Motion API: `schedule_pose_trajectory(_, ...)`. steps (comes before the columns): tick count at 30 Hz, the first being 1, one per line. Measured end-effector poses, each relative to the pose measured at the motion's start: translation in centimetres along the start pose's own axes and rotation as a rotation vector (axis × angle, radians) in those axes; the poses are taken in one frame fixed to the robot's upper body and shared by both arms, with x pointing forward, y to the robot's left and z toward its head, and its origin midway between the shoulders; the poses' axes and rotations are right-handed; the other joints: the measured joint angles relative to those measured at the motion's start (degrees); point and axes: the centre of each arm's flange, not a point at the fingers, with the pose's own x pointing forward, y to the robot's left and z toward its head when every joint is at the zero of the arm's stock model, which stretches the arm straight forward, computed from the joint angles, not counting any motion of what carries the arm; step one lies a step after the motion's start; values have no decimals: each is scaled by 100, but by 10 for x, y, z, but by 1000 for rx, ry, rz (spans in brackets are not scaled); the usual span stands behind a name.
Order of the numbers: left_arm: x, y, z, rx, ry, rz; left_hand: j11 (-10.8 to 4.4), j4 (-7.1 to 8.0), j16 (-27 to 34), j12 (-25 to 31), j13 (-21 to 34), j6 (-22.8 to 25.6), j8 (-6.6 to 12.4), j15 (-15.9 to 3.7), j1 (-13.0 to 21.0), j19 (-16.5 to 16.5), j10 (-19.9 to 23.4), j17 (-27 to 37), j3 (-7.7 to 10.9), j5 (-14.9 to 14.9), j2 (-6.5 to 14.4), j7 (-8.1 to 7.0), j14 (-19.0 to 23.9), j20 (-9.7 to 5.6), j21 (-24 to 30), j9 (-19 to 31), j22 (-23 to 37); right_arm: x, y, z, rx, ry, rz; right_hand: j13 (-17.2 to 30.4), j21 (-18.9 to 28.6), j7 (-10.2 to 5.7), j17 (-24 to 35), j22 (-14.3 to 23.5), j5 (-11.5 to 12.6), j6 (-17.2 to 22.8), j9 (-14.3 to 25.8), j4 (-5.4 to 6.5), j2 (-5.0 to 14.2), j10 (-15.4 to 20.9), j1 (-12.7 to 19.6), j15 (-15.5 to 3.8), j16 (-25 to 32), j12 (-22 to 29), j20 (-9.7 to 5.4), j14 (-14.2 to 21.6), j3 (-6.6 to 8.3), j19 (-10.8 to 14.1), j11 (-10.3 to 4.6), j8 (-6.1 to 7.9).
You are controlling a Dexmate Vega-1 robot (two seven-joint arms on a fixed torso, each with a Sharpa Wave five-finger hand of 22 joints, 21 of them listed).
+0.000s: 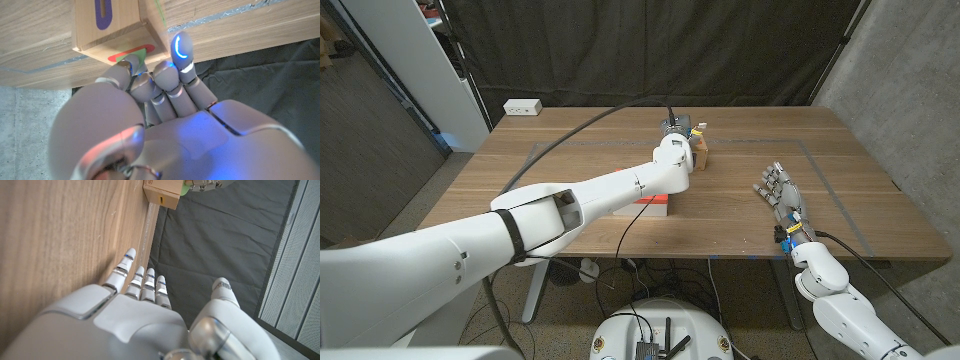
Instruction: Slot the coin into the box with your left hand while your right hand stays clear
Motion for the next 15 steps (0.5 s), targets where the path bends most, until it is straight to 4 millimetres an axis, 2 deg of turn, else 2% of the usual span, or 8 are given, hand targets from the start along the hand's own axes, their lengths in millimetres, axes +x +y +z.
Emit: schedule_pose_trajectory(15, -1, 1, -2, 11, -1, -7, -24, 13, 35, -27, -50, -107, -133, 0, -118, 0, -24, 10, -24, 22, -118, -19, 0, 0, 0, -118, -17, 0, 1, 1, -2, -2, -1, 0, 0, 0, 0, 0, 0, 0, 0, 0, 0, 0, 0, 0, 0, 0, 0, 0, 0, 0, 0, 0)
